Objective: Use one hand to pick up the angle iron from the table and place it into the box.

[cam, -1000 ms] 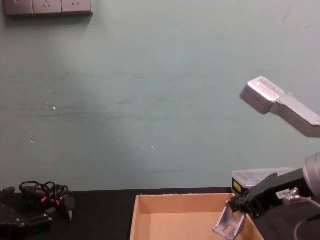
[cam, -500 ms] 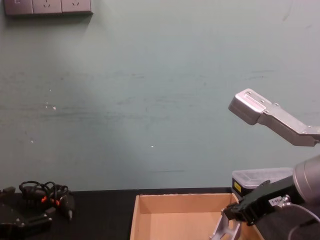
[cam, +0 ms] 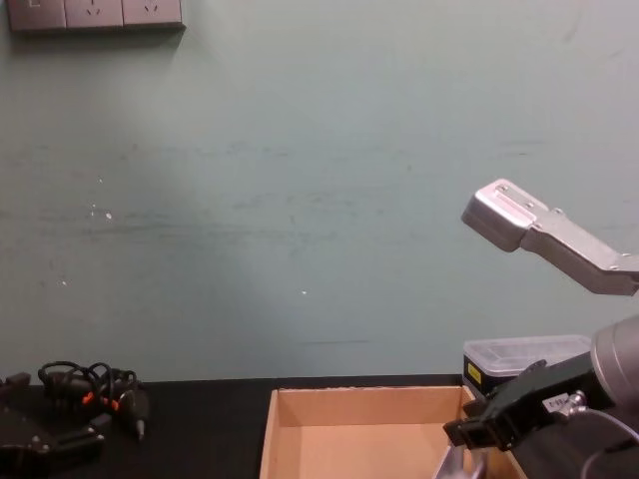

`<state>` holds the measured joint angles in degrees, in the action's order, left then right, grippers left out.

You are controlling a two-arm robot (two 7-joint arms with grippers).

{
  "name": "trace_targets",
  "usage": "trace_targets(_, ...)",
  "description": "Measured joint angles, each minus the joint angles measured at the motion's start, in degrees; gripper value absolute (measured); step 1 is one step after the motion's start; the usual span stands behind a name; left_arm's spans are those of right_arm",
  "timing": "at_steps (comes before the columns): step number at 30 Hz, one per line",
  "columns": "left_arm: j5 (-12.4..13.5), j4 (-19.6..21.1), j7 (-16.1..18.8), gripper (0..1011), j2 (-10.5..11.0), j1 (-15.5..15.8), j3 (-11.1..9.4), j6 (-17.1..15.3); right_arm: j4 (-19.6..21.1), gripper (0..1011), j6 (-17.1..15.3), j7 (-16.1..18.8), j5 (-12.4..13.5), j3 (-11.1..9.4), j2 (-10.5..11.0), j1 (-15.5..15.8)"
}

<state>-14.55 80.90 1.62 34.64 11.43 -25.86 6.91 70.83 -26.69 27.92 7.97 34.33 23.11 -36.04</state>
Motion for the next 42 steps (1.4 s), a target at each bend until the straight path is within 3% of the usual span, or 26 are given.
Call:
trace_targets(15,0.0,0.0,0.0,1000,0.0,0.0,0.0,0.0,3.45,785,0.47,-1.28,-0.36,-3.79,0.34,3.0)
trace_targets(23,0.0,0.0,0.0,1000,0.0,0.0,0.0,0.0,10.41,998,0.3,-1.91,1.38,-7.99,1.37,7.59)
trace_targets(28,0.0,0.0,0.0,1000,0.0,0.0,0.0,0.0,15.16,1000,-0.69,-2.08,3.9,-10.64,2.33,10.96)
trace_targets(33,0.0,0.0,0.0,1000,0.0,0.0,-0.01,0.0,23.39,1000,-2.62,-2.58,8.27,-14.39,4.76,17.44)
trace_targets(42,0.0,0.0,0.0,1000,0.0,0.0,0.0,0.0,32.59,1000,-6.86,-2.15,13.49,-17.59,9.27,25.52)
